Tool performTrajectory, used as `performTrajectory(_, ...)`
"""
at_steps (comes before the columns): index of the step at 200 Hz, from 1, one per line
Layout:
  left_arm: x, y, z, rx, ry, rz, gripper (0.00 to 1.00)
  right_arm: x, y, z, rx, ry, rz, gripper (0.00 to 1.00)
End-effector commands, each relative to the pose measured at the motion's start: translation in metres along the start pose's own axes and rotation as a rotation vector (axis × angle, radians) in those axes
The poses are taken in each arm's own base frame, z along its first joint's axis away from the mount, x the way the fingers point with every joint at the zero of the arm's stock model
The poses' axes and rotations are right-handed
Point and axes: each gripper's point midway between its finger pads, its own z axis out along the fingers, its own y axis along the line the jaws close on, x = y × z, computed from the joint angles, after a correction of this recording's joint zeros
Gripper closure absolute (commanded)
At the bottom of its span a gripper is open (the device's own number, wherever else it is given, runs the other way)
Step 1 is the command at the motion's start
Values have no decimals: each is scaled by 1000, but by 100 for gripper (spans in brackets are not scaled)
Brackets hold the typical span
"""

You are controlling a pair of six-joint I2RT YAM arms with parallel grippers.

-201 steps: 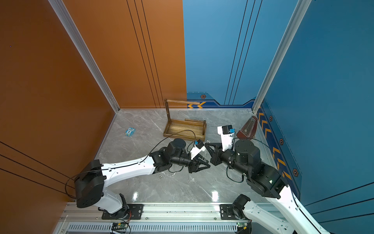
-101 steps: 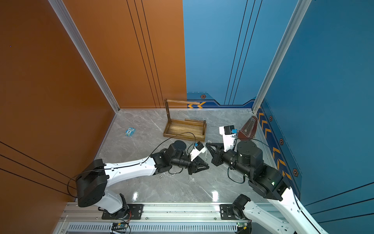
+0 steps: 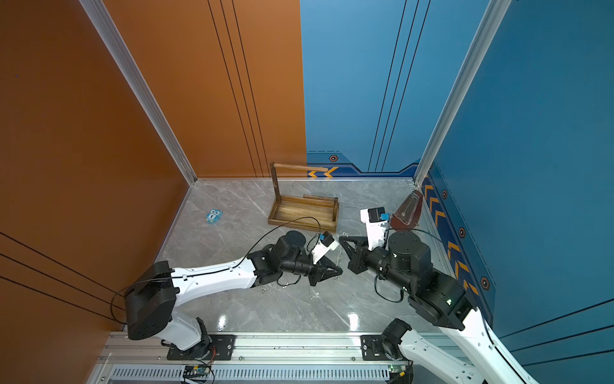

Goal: Take the necklace off the jewelry display stand
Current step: Take off the necklace from the stand, then place the necklace at the center of the board.

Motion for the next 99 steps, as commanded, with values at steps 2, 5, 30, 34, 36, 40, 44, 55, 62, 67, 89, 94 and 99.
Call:
performTrajectory(2,7,-1,0,-20,0,-12,97,2,-11,-2,50,-5,24,100)
performTrajectory(5,8,0,0,-22,0,-15,97,3,-11,-2,51,-4,24,100)
performTrajectory(30,13,1,0,-30,7,-43,99,7,-16,2,73,13,26,100)
performTrajectory(34,14,2,0,-31,9,-48,99,8,-17,3,75,15,26,100)
performTrajectory(36,14,1,0,-31,10,-49,99,9,-17,3,79,17,26,100)
performTrajectory(40,15,1,0,-32,11,-54,99,9,-18,4,82,17,26,100)
performTrajectory(44,15,1,0,-33,9,-56,99,9,-19,4,86,19,26,100)
performTrajectory(55,18,1,0,-37,13,-68,99,11,-22,5,100,22,26,100)
performTrajectory(62,20,1,1,-41,17,-74,99,12,-23,6,105,24,26,100)
performTrajectory(67,21,1,1,-45,18,-78,99,13,-24,7,110,28,26,100)
performTrajectory(89,27,-2,3,-55,25,-88,99,18,-28,12,127,51,27,100)
performTrajectory(94,29,-2,3,-60,28,-90,99,19,-29,13,131,57,27,100)
performTrajectory(99,31,-2,4,-64,29,-93,99,21,-30,15,138,65,27,100)
